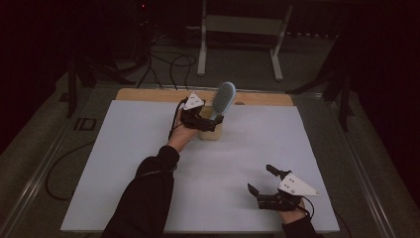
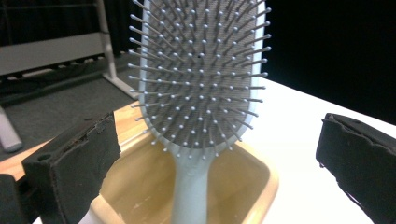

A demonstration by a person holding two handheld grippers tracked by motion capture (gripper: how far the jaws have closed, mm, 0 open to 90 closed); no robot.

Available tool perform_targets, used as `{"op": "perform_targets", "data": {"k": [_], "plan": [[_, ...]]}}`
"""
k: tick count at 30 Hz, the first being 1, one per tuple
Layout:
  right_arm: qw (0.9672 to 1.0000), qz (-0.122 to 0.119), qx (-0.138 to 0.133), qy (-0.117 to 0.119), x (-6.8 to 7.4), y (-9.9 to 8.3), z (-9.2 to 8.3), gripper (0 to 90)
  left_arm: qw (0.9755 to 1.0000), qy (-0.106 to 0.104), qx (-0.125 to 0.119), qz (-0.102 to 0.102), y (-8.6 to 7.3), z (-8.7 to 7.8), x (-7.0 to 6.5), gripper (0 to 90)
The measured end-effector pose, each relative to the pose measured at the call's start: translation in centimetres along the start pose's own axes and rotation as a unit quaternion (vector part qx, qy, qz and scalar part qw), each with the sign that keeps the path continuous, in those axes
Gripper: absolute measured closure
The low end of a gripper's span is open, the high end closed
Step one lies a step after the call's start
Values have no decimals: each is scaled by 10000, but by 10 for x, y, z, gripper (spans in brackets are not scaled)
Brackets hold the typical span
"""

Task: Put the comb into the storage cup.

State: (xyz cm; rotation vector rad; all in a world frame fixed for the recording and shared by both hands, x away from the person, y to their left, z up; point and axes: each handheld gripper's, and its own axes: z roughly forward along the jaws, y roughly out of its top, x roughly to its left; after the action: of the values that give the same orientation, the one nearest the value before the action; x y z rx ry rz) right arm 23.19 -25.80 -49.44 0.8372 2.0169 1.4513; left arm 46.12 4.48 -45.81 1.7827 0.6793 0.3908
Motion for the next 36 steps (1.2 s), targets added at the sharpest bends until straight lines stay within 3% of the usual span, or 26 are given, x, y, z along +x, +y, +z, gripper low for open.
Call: {"op": "perform_targets", "data": {"k": [11, 22, 36], "plan": [[10000, 55, 59, 12, -4, -4, 1, 96, 9993, -321, 207, 49, 3, -8, 5, 0], [10000, 36, 53, -7, -3, -2, 0, 96, 9963, -677, 502, 183, 11, -26, 5, 0], [10000, -6, 57, -13, 0, 0, 1, 96, 9941, -812, 695, 176, 15, -56, 7, 0]]}}
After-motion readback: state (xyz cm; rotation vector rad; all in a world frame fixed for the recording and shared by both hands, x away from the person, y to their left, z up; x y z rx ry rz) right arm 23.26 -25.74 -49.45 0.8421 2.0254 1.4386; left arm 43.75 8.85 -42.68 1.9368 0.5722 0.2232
